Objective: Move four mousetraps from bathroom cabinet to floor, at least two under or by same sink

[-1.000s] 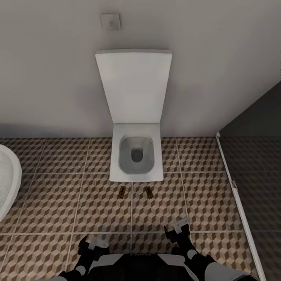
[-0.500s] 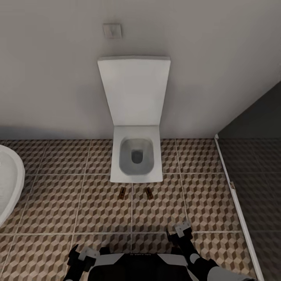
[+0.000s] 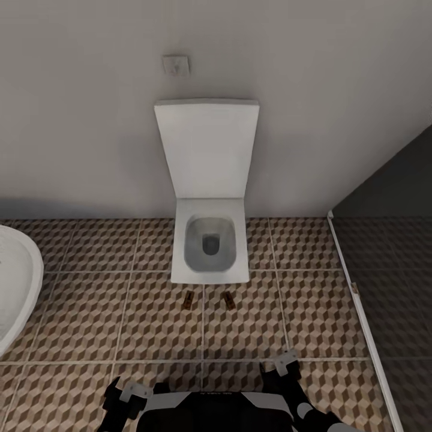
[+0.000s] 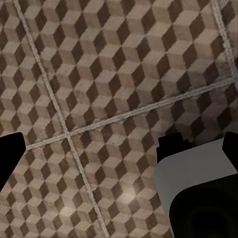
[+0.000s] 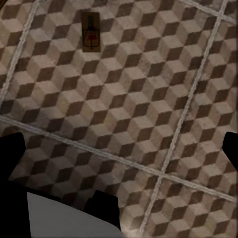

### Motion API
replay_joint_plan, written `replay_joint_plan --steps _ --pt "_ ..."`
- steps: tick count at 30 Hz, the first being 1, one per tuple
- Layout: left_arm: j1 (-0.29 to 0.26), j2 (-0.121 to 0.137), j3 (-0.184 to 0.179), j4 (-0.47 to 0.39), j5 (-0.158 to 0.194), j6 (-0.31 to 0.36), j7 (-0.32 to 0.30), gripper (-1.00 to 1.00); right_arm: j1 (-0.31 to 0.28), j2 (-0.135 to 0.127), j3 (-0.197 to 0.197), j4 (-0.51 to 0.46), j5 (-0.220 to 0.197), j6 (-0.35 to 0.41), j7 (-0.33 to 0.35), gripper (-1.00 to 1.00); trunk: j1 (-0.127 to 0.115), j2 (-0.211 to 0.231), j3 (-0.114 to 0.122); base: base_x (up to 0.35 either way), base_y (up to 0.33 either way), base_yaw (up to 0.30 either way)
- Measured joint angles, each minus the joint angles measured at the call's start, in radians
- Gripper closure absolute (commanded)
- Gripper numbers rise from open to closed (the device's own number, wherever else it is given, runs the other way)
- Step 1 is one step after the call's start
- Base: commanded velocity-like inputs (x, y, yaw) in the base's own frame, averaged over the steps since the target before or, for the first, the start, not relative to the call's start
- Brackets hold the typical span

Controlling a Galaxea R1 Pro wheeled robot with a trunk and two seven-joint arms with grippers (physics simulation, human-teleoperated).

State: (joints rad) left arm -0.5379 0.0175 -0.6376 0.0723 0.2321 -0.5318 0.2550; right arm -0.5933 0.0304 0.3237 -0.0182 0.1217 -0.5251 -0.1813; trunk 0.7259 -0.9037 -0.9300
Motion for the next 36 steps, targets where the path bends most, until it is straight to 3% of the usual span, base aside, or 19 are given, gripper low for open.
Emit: replay_joint_plan --steps 16,36 --pt "0.000 0.000 0.000 0.000 0.000 0.000 0.000 -1.00 0.021 -0.005 -0.001 0.000 -0.033 -0.002 0.000 -1.00 -0.061 0.112 0.070 0.000 0.000 0.000" --pt "0.011 -0.003 0.000 0.000 0.000 0.000 0.000 -1.00 0.052 -0.003 -0.001 0.000 -0.037 -0.002 0.001 -1.00 -0.138 0.252 0.158 0.000 0.000 0.000"
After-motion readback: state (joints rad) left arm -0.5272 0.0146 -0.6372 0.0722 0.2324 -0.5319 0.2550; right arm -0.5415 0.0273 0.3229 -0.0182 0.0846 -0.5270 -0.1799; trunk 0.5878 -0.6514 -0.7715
